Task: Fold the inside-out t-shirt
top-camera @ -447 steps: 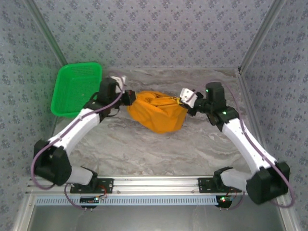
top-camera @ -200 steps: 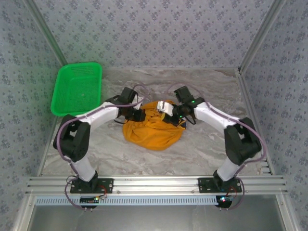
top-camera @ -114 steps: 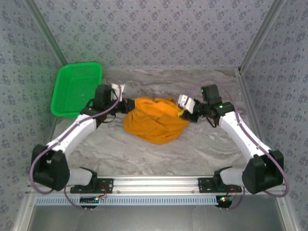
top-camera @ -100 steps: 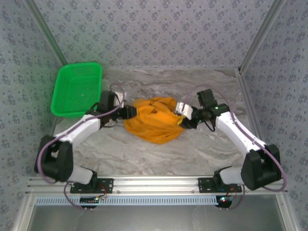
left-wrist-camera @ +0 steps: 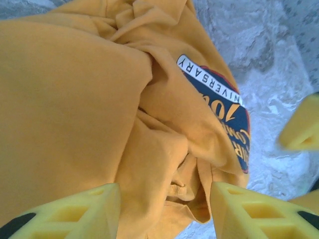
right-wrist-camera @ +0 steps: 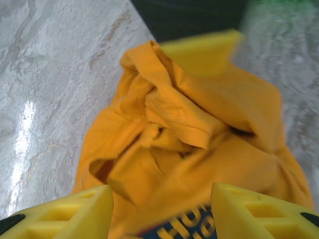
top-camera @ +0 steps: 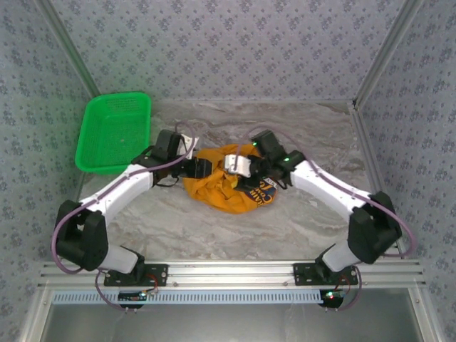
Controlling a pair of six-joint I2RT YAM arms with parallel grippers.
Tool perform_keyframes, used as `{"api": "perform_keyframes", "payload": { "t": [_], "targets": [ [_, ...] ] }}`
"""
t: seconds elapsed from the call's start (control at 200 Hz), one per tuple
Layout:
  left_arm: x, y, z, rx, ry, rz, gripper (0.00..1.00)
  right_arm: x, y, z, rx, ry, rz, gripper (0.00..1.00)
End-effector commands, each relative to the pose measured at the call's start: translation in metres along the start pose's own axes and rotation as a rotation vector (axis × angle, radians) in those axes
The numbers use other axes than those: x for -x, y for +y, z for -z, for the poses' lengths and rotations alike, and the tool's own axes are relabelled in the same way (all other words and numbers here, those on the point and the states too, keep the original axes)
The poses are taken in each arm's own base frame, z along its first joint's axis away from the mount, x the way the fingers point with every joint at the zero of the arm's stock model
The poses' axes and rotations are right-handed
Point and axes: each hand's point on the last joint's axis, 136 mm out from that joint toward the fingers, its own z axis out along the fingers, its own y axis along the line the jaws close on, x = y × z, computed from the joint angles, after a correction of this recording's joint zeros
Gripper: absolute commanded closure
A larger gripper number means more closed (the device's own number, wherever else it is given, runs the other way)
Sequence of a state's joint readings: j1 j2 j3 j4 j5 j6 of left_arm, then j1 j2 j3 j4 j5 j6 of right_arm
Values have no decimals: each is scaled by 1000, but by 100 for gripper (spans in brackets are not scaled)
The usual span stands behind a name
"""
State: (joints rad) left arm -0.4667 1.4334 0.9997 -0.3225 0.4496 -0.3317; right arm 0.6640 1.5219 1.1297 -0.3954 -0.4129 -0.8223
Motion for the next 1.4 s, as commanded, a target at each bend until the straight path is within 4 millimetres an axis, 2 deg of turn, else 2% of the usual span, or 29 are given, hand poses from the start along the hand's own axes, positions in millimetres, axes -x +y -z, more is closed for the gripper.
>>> {"api": "perform_keyframes", "payload": {
  "t": [0.0, 0.06, 0.12, 0.155, 0.225, 0.3, 0.315, 0.43, 0.485, 0.52, 0.61, 0.71, 0.755, 0.8, 0.85, 0.92, 1.024, 1.094, 1.119, 1.149, 1.209, 1.329, 1.394],
  "targets": [
    [-18, 21, -17, 108, 77, -3, 49, -15, 5, -32, -30, 85, -31, 44],
    [-18, 25, -27, 120, 75, -8, 49, -24, 8, -47, -33, 104, -51, 44],
    [-17, 31, -35, 136, 78, -10, 52, -37, 11, -59, -48, 140, -51, 51],
    [-17, 33, -38, 145, 88, -12, 60, -43, 10, -63, -54, 161, -55, 57],
    [-15, 33, -41, 140, 102, -29, 78, -55, -1, -62, -104, 202, -68, 80],
    [-5, 22, -37, 94, 91, -56, 99, -61, -22, -47, -187, 187, -99, 96],
    [-2, 20, -34, 84, 84, -59, 100, -60, -27, -41, -202, 173, -109, 100],
    [33, -6, -2, -39, -17, -60, 100, -51, -50, 9, -241, 85, -121, 100],
    [45, -16, 16, -83, -80, -67, 100, -45, -45, 30, -218, 60, -62, 100],
    [46, -18, 25, -94, -104, -73, 100, -42, -35, 41, -179, 43, -24, 100],
    [29, -16, 30, -105, -94, -82, 100, -37, -1, 53, -61, 27, 58, 100],
    [-10, 5, 15, -72, -21, -32, 100, -47, 36, 31, -10, 85, 84, 100],
    [-26, 15, 9, -49, 14, -2, 99, -56, 42, 22, -43, 104, 47, 100],
    [-40, 23, 5, -32, 41, 16, 96, -63, 31, 17, -132, 110, -20, 99],
    [-51, 31, 4, 4, 57, 21, 93, -82, 17, 19, -230, 171, -97, 100],
    [-65, 45, 4, 63, 66, 17, 95, -112, -4, 29, -350, 265, -207, 100],
    [-72, 50, 5, 75, 60, 8, 98, -159, -33, 48, -448, 342, -420, 100],
    [-71, 47, 5, 62, 58, 13, 96, -173, -46, 56, -464, 312, -558, 90],
    [-70, 46, 5, 55, 58, 15, 95, -173, -49, 56, -459, 293, -587, 81],
    [-68, 43, 5, 46, 57, 18, 94, -167, -48, 55, -434, 264, -597, 76],
    [-65, 36, 7, 22, 56, 18, 88, -148, -46, 52, -385, 177, -601, 71],
    [-65, 4, 32, -31, 57, -17, 64, -100, -38, 65, -336, 2, -583, 61],
    [-70, -13, 46, -24, 40, -74, 52, -83, -32, 74, -356, -33, -581, 50]
  ]
}}
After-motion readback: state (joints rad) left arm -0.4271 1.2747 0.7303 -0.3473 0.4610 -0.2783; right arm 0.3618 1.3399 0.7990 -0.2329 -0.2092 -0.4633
